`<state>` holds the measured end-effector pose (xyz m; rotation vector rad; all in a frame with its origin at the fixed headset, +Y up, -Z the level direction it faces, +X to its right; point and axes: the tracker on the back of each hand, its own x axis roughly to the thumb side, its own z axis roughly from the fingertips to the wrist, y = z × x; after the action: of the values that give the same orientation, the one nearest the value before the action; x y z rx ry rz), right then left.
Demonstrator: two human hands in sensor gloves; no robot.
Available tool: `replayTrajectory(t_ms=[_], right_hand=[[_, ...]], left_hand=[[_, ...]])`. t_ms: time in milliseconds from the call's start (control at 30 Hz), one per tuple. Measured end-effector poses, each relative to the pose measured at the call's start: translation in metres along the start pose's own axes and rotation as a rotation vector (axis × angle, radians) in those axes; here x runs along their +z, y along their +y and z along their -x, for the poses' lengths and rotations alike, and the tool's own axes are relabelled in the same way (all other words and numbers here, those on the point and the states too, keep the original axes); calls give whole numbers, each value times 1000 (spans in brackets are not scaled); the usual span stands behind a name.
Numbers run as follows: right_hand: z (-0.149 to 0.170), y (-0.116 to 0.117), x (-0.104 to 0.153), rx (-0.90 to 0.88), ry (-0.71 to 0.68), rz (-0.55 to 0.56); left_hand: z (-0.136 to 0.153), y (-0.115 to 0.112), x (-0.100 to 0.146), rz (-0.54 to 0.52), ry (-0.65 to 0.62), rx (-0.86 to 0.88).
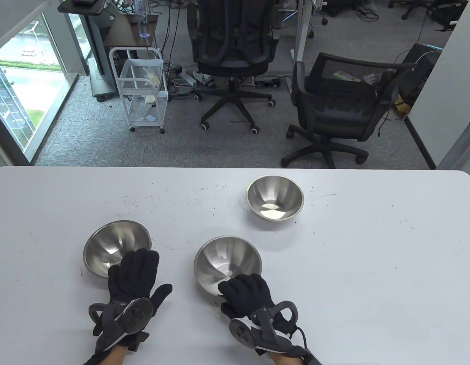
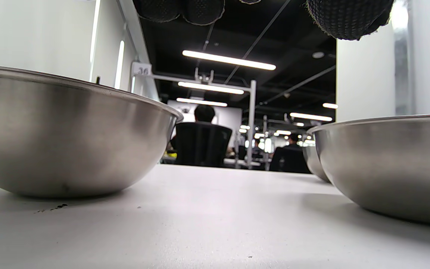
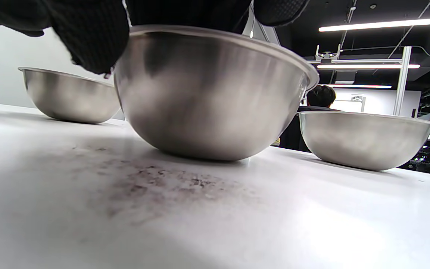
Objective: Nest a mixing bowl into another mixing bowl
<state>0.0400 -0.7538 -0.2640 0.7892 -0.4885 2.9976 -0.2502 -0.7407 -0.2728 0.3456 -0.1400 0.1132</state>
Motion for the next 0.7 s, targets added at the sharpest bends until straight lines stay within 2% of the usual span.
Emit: replayTrajectory(t_ms=[233,700], right_hand=[[19,-10,5,-25,38,11],[82,-15,18,-50,257,-3]], left_hand=[[0,0,0,3,4,-1],[1,0,0,13,10,-5]])
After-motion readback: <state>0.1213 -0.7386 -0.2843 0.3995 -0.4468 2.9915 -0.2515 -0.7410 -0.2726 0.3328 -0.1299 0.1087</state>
